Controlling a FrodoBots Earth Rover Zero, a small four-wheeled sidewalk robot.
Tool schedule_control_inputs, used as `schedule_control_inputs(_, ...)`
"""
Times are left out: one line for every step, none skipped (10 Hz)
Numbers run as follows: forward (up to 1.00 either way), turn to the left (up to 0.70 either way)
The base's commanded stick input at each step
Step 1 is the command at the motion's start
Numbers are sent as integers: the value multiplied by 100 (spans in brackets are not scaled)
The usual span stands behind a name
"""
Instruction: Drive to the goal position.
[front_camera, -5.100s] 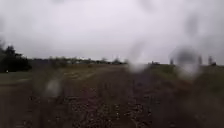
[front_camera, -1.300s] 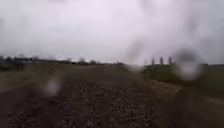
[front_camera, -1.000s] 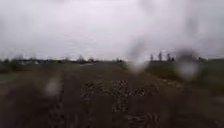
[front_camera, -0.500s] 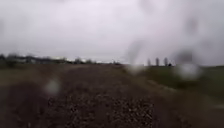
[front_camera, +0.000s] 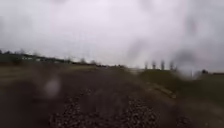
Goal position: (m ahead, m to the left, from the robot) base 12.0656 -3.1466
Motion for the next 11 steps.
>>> schedule_control_inputs(100,0)
schedule_control_inputs(100,0)
schedule_control_inputs(100,0)
schedule_control_inputs(100,0)
schedule_control_inputs(100,40)
schedule_control_inputs(100,40)
schedule_control_inputs(100,40)
schedule_control_inputs(100,40)
schedule_control_inputs(100,0)
schedule_control_inputs(100,0)
schedule_control_inputs(100,0)
